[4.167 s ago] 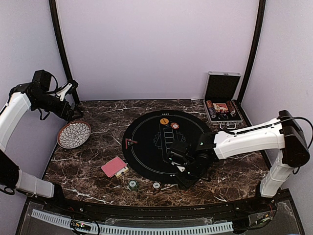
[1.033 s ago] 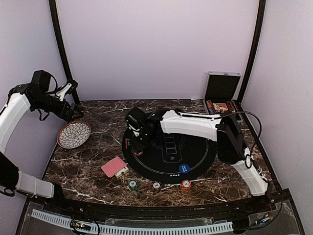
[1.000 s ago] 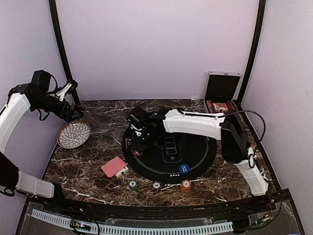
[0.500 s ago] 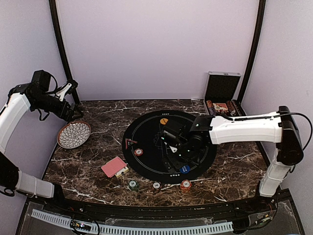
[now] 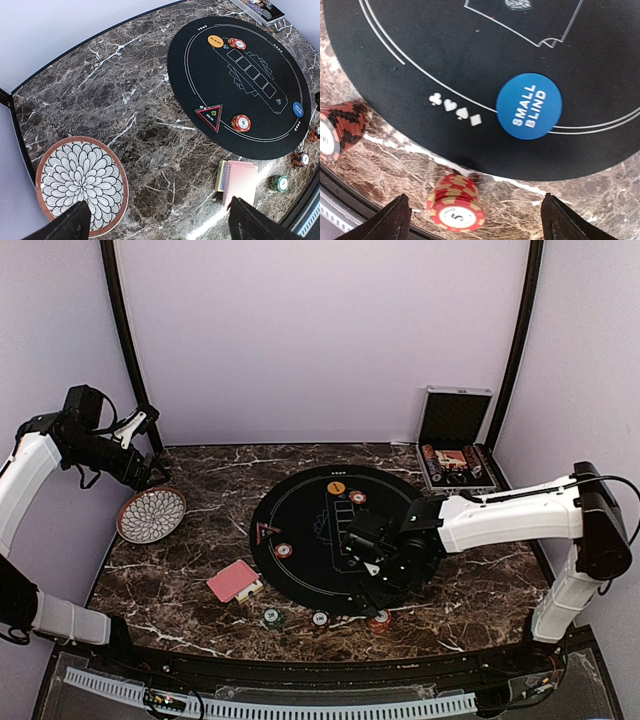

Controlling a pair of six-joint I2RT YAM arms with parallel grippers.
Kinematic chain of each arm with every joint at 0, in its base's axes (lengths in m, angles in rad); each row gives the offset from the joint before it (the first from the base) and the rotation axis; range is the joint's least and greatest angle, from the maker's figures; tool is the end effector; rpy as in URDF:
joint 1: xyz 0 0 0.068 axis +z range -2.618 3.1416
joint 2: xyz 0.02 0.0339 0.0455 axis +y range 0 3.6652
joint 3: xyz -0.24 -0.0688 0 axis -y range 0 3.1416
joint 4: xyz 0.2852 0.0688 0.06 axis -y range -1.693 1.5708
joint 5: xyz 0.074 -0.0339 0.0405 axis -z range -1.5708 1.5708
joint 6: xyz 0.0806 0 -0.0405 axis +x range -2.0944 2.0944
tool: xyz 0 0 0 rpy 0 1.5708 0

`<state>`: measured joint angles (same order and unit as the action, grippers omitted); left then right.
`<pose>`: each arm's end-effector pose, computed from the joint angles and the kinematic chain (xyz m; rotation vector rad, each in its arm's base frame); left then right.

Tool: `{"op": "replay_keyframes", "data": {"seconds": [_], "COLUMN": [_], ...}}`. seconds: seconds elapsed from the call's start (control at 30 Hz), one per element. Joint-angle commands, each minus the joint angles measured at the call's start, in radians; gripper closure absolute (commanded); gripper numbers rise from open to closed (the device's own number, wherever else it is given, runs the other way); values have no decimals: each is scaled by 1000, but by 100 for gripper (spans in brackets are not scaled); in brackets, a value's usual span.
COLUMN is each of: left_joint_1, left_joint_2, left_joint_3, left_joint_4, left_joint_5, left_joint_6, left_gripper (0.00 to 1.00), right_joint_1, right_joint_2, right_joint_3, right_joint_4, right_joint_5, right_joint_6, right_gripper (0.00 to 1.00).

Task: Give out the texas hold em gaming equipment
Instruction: Pick up the pile of poker chips from the pile of poker chips.

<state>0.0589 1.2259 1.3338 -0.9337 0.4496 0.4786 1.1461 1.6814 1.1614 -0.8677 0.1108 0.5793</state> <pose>0.3168 -0.0164 0.3220 0.6801 2.2067 -0.2684 0.1531 0.3169 0.1109 -0.8069 2.8241 0.0989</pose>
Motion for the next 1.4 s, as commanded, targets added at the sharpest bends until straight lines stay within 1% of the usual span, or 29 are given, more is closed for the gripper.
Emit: {"op": "replay_keyframes", "data": {"seconds": [0.0,0.33,0.53,0.7,1.0,1.2,1.3,1.37], "left_joint_1": [1,0,1,0,1,-1,1,0], "left_joint_2": [-21,-16,-17,-19,-19,-19,-18,-17], "left_joint_3": [-13,-16,-17,-18,-15,-15,-16,-16], "left_joint_4": [-10,-14,-17,-19,-21,-23,-24,-22], "left_joint_5": [9,7,1,-7,-17,-19,-19,-16], "left_joint_6": [13,15,17,21,27,29,28,28], "left_gripper": [1,1,1,1,1,1,1,1], "right_joint_1": [16,37,40,42,54,55,55,56], "right_joint_2": [14,47,51,56,79,71,59,53], "right_joint_3": [-18,-49,-45,-43,-42,-29,-19,-16], "right_joint_4": [53,67,60,60,73,58,40,30], "right_joint_5": [-46,-53,-44,-49,-58,-43,-40,-40], "right_joint_6": [4,7,-1,-3,-4,-4,-4,-5], "right_gripper": [11,21,26,35,37,48,48,44]}}
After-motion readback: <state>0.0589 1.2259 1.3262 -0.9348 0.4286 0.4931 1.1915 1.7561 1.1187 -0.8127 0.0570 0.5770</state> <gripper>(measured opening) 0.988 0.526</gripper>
